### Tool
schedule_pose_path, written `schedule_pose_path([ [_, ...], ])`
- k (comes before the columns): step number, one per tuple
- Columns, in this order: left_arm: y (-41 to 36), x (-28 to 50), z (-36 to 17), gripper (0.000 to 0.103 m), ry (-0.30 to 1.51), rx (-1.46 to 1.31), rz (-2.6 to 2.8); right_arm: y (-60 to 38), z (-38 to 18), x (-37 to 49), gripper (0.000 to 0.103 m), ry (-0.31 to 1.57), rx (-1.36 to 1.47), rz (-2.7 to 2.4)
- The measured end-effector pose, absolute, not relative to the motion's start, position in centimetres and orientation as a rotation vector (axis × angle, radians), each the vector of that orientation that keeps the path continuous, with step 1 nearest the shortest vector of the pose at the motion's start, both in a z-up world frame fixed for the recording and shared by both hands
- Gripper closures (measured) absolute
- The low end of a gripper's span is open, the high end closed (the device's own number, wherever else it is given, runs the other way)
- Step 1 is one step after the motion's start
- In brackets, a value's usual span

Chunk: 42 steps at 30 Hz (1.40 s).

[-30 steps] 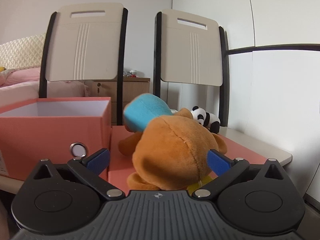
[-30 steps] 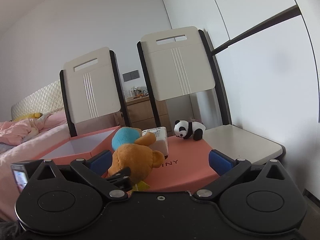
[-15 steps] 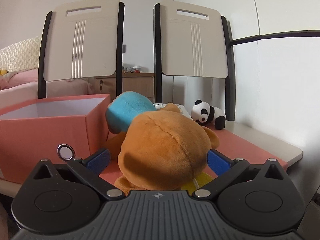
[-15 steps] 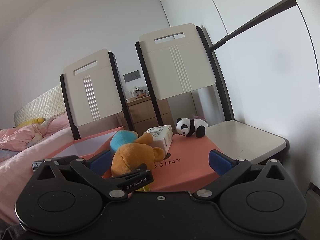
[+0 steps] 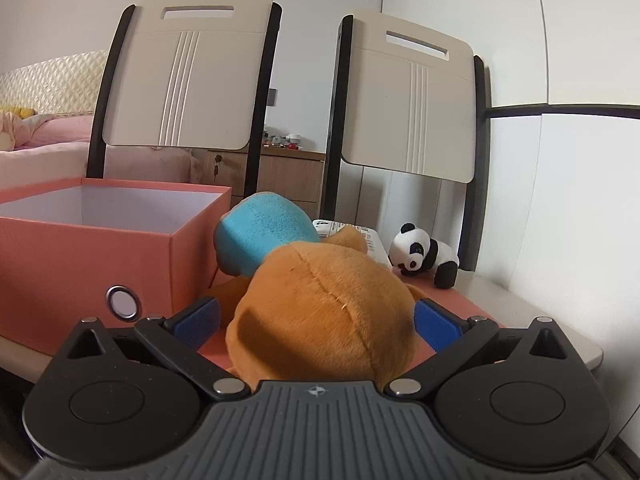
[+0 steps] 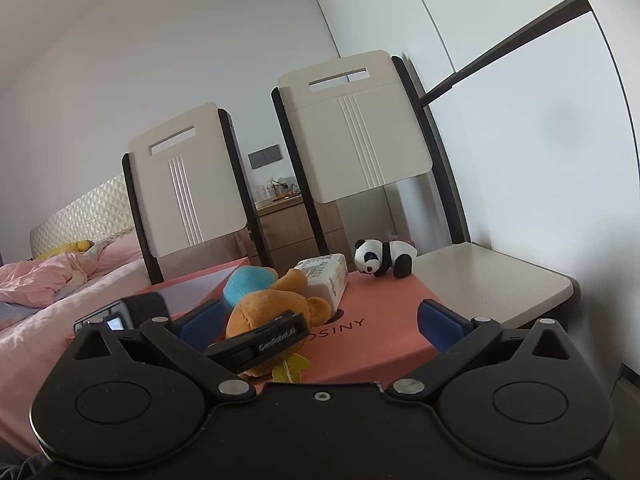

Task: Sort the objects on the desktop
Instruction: 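Close the left gripper on the brown teddy bear's body, then lift the teddy bear with the left gripper and carry it over the pink box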

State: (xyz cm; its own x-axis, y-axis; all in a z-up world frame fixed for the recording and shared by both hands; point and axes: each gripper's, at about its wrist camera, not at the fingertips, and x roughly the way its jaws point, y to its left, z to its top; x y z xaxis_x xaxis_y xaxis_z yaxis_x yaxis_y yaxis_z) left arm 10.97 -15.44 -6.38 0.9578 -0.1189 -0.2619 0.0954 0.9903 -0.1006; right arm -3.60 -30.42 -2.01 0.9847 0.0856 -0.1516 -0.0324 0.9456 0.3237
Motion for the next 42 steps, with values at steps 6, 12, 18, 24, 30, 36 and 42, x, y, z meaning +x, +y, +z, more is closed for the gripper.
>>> schedule_pose_path([
  [6,-16.6,13.1,-6.6,0.000,0.342,-0.090,-0.085,-30.8,-2.0,-3.7,0.001,0.161,0.343,0.058],
  [12,-16.6,14.1,-6.6,0.000,0.377,-0.101,-0.084,-30.9,-2.1,-3.7,0.001,0.164,0.348,0.057],
  [18,-15.6,13.8,-6.2,0.018,0.394,-0.111,-0.108,-30.8,-2.1,-3.7,0.001,0.165,0.343,0.054],
  [24,-15.1,12.8,-5.6,0.031,0.367,-0.058,-0.147,-30.5,-2.0,-3.4,0.001,0.175,0.310,0.039],
  [30,-14.3,11.6,-4.0,0.035,0.324,-0.040,-0.218,-30.4,-2.0,-3.1,0.001,0.181,0.297,0.014],
  [36,-13.4,10.3,-1.2,0.036,0.241,-0.019,-0.278,-30.4,-1.7,-2.7,0.001,0.178,0.303,-0.004],
  [42,-11.0,10.0,1.7,0.036,0.182,-0.023,-0.312,-30.1,-1.1,-1.8,0.001,0.186,0.296,-0.011],
])
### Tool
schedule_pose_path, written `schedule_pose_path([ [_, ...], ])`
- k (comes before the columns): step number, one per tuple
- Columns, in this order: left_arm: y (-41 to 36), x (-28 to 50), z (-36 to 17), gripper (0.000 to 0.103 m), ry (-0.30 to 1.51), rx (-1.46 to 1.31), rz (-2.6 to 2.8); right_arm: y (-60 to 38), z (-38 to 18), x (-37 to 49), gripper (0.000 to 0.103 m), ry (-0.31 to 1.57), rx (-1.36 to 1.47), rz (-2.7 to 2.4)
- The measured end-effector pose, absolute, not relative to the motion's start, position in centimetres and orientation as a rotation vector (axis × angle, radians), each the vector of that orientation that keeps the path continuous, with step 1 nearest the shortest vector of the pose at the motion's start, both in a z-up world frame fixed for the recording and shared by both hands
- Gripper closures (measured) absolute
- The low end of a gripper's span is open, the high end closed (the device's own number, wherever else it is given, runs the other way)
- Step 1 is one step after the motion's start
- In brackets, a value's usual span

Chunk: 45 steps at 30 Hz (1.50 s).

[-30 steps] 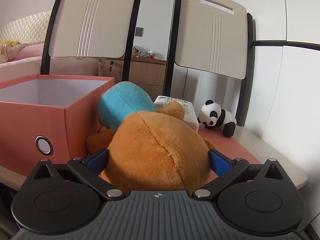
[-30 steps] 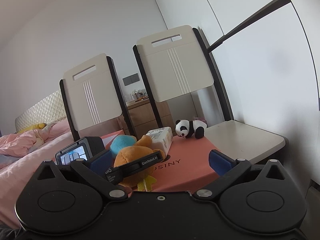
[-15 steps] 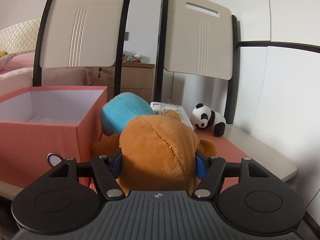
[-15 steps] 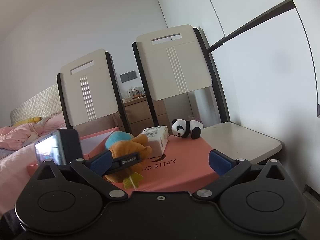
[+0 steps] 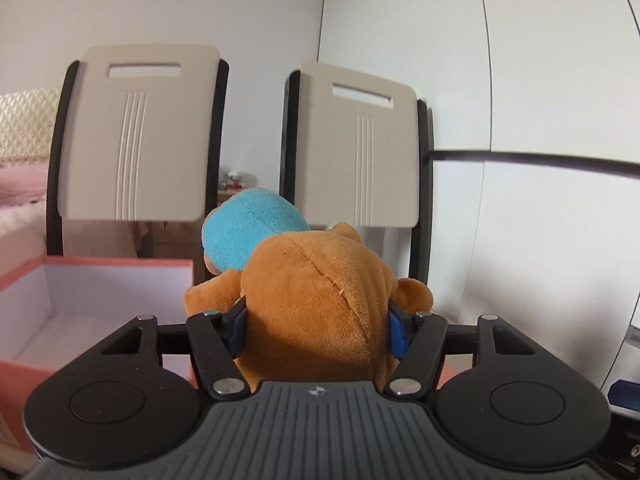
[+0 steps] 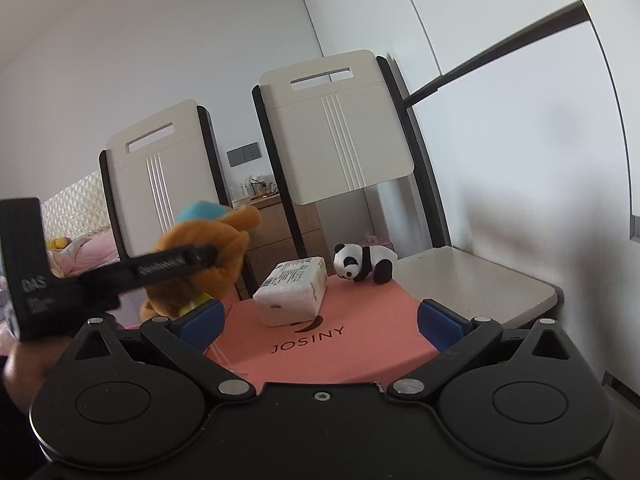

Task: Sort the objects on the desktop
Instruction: 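Lift the teddy bear with the left gripper and carry it over the pink box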

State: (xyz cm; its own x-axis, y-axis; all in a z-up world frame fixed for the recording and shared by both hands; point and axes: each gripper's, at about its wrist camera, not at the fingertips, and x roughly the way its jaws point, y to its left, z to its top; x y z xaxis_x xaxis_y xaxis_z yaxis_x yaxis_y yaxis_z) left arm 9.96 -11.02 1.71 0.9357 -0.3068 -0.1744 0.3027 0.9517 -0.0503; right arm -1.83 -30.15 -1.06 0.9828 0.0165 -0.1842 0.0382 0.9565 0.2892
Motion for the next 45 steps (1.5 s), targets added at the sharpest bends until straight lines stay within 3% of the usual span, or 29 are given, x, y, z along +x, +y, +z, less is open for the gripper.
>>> schedule_pose_path([
  [11,-3.0,12.4,5.5,0.035,0.129,-0.028,-0.194,-27.2,2.8,3.0,0.001,0.193,0.185,0.125],
  [20,3.1,16.5,4.0,0.035,0.199,-0.062,-0.088,-24.8,5.6,10.1,0.001,0.187,0.151,0.222],
  [29,5.2,19.3,1.0,0.035,0.295,-0.102,-0.100,-22.1,2.7,12.5,0.001,0.183,-0.010,0.271],
  [40,5.6,20.5,-2.0,0.033,0.383,-0.097,-0.102,-22.2,0.3,14.2,0.001,0.313,0.060,0.294],
  [45,5.6,20.7,-2.4,0.025,0.400,-0.083,-0.092,-22.7,0.1,14.2,0.001,0.340,0.089,0.286],
])
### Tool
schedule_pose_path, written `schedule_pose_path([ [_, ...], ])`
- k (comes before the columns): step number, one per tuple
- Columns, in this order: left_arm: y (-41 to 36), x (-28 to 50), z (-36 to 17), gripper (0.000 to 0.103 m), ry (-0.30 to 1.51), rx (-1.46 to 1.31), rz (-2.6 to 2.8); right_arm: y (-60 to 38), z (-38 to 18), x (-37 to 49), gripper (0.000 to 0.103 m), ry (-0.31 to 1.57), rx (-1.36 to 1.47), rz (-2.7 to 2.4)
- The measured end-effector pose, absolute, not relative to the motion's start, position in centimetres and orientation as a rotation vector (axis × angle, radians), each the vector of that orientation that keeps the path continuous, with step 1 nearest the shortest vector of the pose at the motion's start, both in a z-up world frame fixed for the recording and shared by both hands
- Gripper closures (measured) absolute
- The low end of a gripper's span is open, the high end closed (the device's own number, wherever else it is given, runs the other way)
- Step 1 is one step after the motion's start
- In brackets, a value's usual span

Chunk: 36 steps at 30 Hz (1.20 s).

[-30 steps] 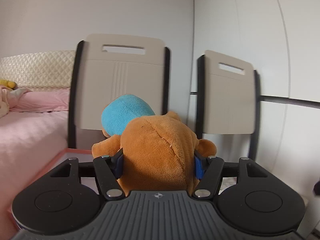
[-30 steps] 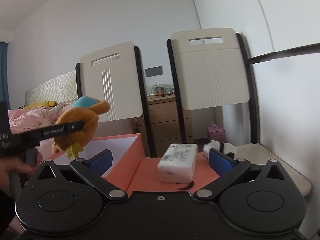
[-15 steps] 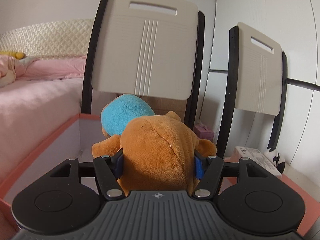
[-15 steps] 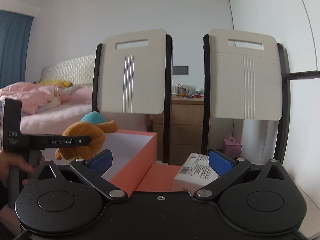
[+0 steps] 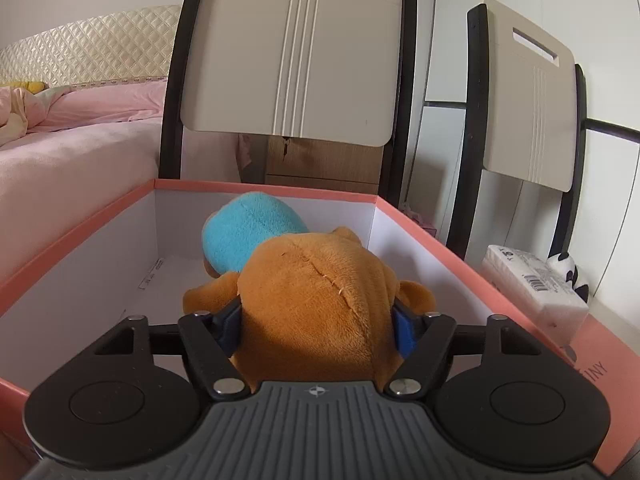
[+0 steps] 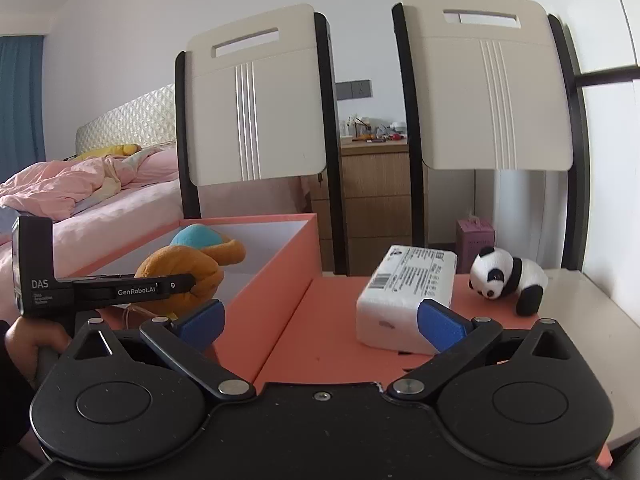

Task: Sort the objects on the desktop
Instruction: 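Lift the teddy bear with the left gripper and carry it over the pink box, then lower the teddy bear into the box and open the left gripper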

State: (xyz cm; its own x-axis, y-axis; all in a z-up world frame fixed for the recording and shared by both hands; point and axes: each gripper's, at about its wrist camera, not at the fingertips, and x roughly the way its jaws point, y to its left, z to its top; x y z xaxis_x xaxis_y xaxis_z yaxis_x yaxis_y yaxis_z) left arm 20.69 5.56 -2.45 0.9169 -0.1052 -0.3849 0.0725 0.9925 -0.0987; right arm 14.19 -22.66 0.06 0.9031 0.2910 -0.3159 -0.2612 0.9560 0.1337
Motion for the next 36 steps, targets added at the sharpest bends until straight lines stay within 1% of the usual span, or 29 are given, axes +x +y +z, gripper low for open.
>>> schedule_pose_path([
  [5,5.1,20.2,-2.5,0.012,0.391,-0.059,-0.098,-22.9,-0.2,13.8,0.001,0.354,0.093,0.279],
  [8,4.5,19.7,-2.6,0.010,0.380,-0.030,-0.090,-23.0,-0.3,13.7,0.001,0.368,0.097,0.278],
  [21,4.5,19.7,-2.2,0.010,0.467,-0.037,-0.102,-23.4,-0.6,13.7,0.001,0.390,0.082,0.270],
  [27,4.3,18.9,-2.1,0.010,0.475,-0.045,-0.105,-23.1,-0.7,13.8,0.001,0.391,0.077,0.271],
  [31,4.2,18.1,-2.1,0.010,0.454,-0.045,-0.107,-22.9,-0.8,13.9,0.001,0.394,0.074,0.274],
  [36,4.0,16.3,-1.7,0.010,0.384,-0.059,-0.101,-22.6,-0.6,13.9,0.001,0.385,0.080,0.275],
])
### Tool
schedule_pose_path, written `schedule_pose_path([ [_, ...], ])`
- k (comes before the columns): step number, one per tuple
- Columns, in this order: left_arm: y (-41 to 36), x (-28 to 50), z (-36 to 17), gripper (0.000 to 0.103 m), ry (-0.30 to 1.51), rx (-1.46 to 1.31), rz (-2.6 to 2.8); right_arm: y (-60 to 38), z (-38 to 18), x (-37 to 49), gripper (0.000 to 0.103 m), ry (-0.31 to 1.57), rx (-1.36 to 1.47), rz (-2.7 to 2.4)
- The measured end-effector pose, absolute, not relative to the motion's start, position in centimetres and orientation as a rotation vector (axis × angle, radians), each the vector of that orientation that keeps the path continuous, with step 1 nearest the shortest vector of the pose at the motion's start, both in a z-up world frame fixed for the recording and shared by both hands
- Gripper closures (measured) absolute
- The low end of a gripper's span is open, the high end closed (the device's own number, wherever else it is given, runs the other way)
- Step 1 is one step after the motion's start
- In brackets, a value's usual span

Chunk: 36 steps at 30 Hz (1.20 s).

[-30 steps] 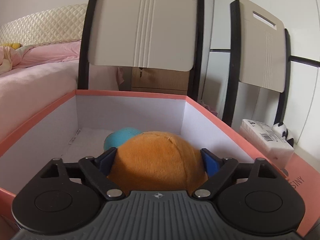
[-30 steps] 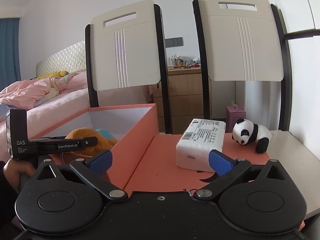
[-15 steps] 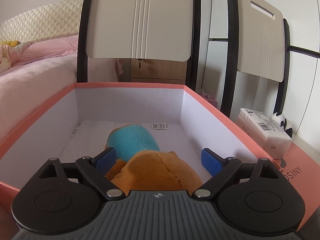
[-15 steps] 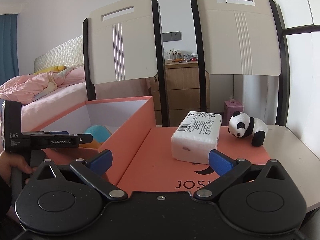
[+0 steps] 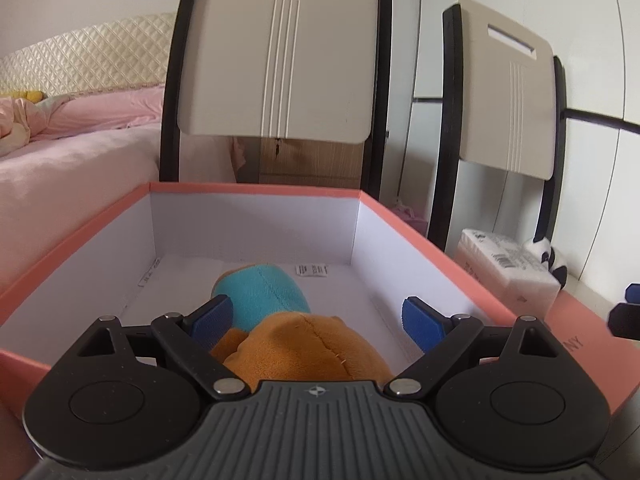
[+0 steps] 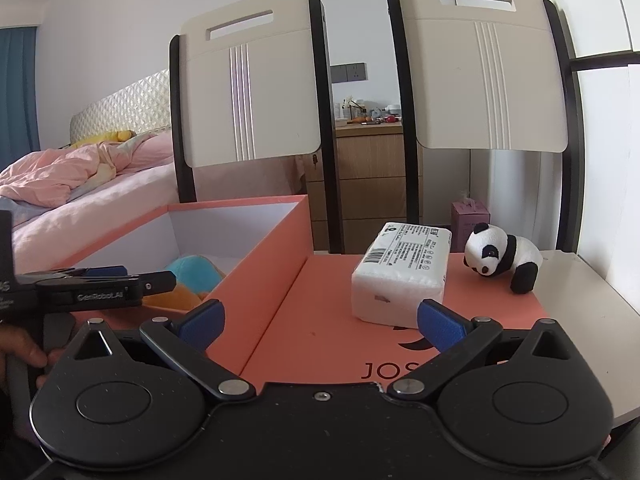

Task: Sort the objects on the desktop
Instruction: 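Lower the teddy bear into the box and open the left gripper, then move the right gripper to the white tissue packet and close on it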

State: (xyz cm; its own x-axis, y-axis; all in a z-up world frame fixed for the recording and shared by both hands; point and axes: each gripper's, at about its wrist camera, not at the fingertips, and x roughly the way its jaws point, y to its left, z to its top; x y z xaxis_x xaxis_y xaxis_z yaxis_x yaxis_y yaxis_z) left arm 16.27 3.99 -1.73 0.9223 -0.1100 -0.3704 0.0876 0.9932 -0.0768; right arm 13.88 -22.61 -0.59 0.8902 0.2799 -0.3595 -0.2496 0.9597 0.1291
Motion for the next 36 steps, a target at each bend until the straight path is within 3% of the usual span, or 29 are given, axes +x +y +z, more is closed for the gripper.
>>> schedule_pose_path([
  [18,5.5,8.4,0.5,0.009,0.139,-0.102,-0.021,-21.6,-1.7,11.6,0.001,0.224,0.205,0.292],
  [36,5.6,8.0,-0.1,0.004,0.113,-0.126,-0.012,-20.8,-2.8,13.1,0.001,0.324,0.182,0.324],
])
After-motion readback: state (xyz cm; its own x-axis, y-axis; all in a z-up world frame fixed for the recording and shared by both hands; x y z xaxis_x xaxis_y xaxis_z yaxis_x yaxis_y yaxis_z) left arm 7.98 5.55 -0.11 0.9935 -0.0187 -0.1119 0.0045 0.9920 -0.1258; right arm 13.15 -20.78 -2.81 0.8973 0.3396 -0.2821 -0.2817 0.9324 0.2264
